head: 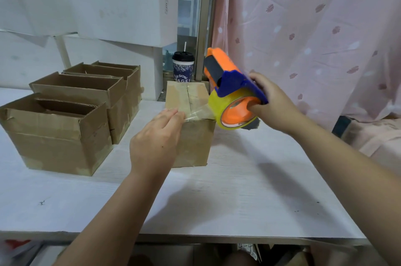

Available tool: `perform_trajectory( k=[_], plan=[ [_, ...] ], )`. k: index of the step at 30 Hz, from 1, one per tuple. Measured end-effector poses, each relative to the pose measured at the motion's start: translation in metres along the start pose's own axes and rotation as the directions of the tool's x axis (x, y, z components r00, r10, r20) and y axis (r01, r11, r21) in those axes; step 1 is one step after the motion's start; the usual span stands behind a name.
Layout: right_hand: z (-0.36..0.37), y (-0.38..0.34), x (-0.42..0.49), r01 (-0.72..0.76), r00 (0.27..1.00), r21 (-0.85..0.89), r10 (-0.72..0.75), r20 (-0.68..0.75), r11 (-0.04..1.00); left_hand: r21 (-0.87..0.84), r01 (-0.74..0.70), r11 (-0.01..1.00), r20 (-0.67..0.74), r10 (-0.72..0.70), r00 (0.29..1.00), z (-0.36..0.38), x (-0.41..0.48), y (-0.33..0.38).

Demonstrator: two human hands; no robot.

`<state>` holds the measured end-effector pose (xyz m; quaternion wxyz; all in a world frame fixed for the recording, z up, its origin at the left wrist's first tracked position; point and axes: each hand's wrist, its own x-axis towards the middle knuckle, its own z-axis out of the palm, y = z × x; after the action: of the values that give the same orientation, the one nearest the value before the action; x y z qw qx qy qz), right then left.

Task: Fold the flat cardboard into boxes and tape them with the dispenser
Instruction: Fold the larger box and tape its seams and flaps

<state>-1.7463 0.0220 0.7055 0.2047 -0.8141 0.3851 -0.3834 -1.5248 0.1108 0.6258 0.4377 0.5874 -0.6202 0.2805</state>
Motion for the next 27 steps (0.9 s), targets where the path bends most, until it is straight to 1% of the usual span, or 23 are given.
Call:
perform_trajectory(
  k=[2,4,7,9,11,17,20,23,27],
  plan=[
    [0.006,0.007,-0.006,-0.049,0.998,0.135,0.053,-0.026,0.99,0.015,-0.007,1.0,0.01,0.007,1.0,0.0,0.0,0.0],
    [0.013,0.012,-0.011,-0.053,0.996,0.273,0.069,-0.05,0.961,0.031,-0.013,0.999,0.005,0.013,1.0,0.0,0.0,0.0],
    [0.023,0.018,-0.017,-0.024,0.995,0.4,0.062,-0.083,0.916,0.048,-0.027,0.998,-0.004,0.027,1.0,0.001,-0.001,0.0],
    [0.023,0.02,-0.02,-0.04,0.992,0.451,0.089,-0.087,0.892,0.058,-0.041,0.997,-0.013,0.042,0.999,0.001,-0.001,-0.002],
    [0.017,0.021,-0.018,-0.051,0.992,0.441,0.097,-0.082,0.896,0.07,-0.063,0.996,-0.023,0.065,0.998,0.002,-0.001,-0.003],
    [0.003,0.021,-0.008,-0.089,0.993,0.305,0.106,-0.041,0.948,0.071,-0.07,0.995,-0.027,0.072,0.997,0.003,-0.003,-0.002],
    [0.009,0.024,-0.007,-0.08,0.992,0.327,0.107,-0.067,0.942,0.075,-0.064,0.995,-0.022,0.066,0.998,0.003,-0.002,0.0],
    [0.016,0.032,-0.008,-0.094,0.983,0.383,0.147,-0.111,0.919,0.105,-0.09,0.99,-0.017,0.093,0.996,0.001,-0.001,0.002],
    [0.022,0.044,-0.014,-0.085,0.981,0.303,0.133,-0.142,0.949,0.133,-0.134,0.982,-0.009,0.137,0.991,-0.002,-0.001,0.0]
  ],
)
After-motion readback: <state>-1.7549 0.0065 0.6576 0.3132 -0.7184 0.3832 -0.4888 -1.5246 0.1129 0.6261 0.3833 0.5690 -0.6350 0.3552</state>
